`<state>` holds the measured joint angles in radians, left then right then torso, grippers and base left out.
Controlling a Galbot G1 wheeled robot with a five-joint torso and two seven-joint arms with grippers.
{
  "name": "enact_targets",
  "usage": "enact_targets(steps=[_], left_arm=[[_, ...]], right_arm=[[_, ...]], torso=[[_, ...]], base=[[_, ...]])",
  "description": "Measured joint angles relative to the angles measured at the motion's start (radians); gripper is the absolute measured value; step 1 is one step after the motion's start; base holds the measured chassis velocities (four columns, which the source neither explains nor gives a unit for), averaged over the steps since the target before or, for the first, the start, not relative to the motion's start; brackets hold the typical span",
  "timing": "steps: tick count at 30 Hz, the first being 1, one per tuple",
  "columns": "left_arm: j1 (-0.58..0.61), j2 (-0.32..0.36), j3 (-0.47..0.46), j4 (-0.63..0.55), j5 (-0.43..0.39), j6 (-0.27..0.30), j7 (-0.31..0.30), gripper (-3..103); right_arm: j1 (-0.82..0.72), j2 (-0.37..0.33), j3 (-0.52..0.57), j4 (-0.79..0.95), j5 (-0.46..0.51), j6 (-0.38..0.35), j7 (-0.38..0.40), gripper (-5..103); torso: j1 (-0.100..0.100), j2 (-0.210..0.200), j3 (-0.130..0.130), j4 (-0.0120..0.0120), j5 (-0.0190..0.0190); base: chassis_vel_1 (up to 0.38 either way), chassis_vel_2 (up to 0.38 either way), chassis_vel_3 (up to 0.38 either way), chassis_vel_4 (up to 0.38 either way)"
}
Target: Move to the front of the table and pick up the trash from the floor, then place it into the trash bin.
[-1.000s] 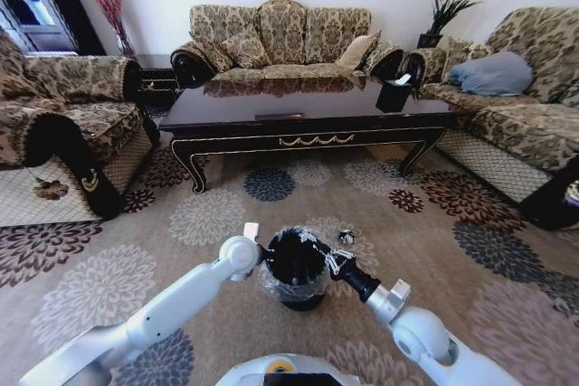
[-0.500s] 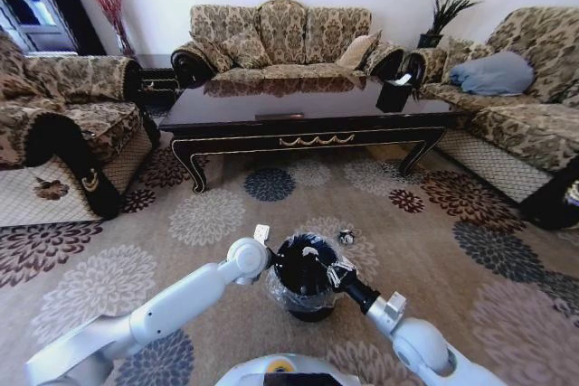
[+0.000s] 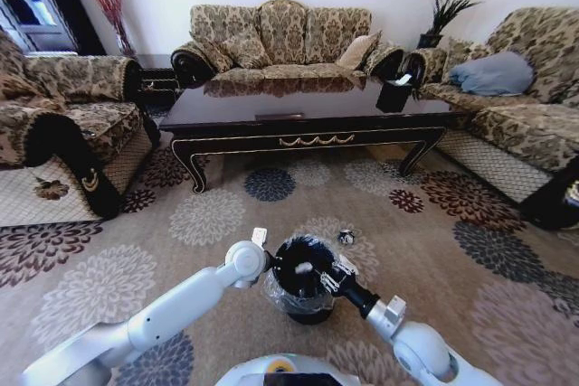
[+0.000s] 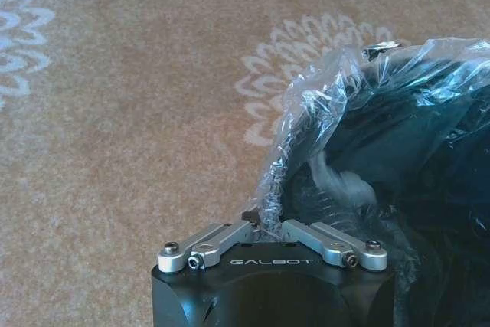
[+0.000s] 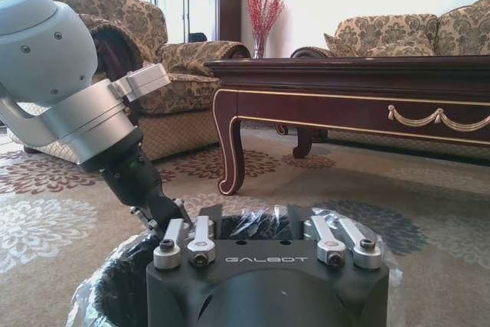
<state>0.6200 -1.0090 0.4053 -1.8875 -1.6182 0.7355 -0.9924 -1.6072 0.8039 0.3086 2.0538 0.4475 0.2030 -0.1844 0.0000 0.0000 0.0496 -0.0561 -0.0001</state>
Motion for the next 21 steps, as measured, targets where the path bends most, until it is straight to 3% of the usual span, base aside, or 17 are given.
enact_targets(steps=[1,5,6,8,10,13,21], left_arm=[[0.000,0.000,0.000,0.000,0.000,0.000,0.000,0],[0.006,0.013,-0.012,-0.005,0.002,0.000,0.002,0],[0.006,0.013,-0.012,-0.005,0.002,0.000,0.002,0],[0.012,0.025,-0.014,-0.006,0.023,0.000,0.013,0],[0.015,0.030,-0.016,-0.006,0.029,0.000,0.015,0],[0.034,0.045,-0.038,-0.007,0.035,0.000,0.022,0],[0.097,0.103,-0.140,-0.016,0.045,0.000,0.043,0]], right_arm=[[0.000,0.000,0.000,0.000,0.000,0.000,0.000,50],[0.003,0.000,-0.002,0.000,0.000,0.000,-0.001,71],[0.003,0.000,-0.002,0.000,0.000,0.000,-0.001,71],[0.005,0.000,0.001,0.002,0.000,0.000,-0.001,82],[0.005,0.001,0.003,0.003,-0.003,0.000,-0.001,82],[-0.005,0.013,0.015,0.021,-0.009,0.003,-0.003,97],[0.027,0.033,0.033,0.031,0.033,-0.004,0.012,100]], torso=[[0.000,0.000,0.000,0.0000,0.0000],[0.000,0.000,0.000,0.0000,0.0000],[0.000,0.000,0.000,0.0000,0.0000],[0.000,0.000,0.000,-0.0001,-0.0001],[0.000,0.000,0.000,-0.0001,0.0000],[0.000,0.000,0.000,0.0000,-0.0001],[0.000,0.000,0.000,-0.0002,-0.0002]], base=[[0.000,0.000,0.000,0.000],[0.000,0.000,0.000,0.000],[0.000,0.000,0.000,0.000],[0.000,0.000,0.000,0.000],[0.000,0.000,0.000,0.000],[0.000,0.000,0.000,0.000],[0.000,0.000,0.000,0.000]])
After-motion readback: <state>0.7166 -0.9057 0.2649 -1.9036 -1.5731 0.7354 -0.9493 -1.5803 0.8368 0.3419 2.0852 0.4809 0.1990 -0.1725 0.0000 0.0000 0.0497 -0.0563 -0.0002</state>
